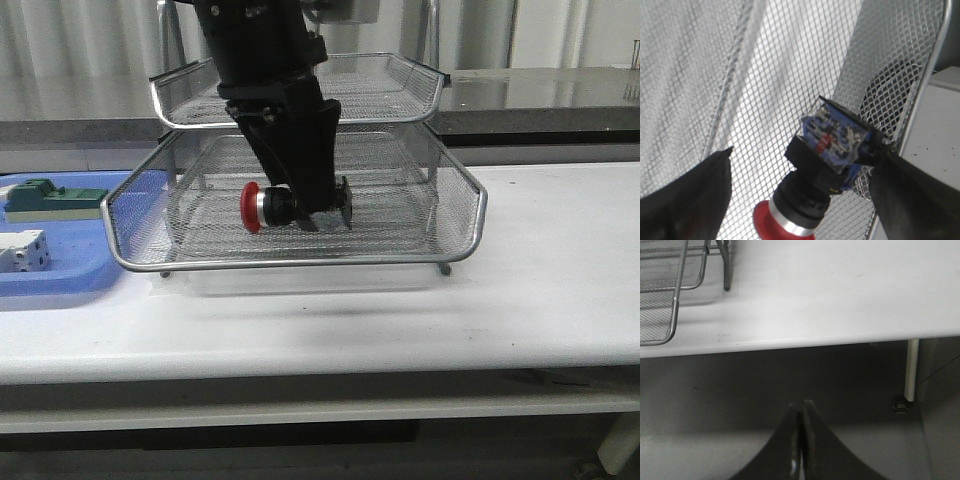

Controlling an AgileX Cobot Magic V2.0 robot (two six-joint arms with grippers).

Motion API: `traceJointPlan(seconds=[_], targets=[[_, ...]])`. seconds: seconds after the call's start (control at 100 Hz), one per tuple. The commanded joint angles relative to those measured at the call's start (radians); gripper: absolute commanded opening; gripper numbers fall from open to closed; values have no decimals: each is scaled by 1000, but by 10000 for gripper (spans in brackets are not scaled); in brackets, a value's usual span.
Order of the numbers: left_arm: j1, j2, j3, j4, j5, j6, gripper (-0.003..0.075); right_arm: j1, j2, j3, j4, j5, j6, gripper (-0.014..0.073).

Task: Place button on rack with both arms
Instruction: 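Lower the button onto the mesh tray and open the left gripper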

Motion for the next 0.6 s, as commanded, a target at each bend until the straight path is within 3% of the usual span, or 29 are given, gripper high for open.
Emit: traceJointPlan(seconds=[0.0,0.59], targets=[[-5,-57,-44,-32,31,-16,547,-4,4,-24,-21,-51,-2,-67],[-5,-82,-48,-77,31,-16,547,-4,4,-24,-21,-51,-2,-67]])
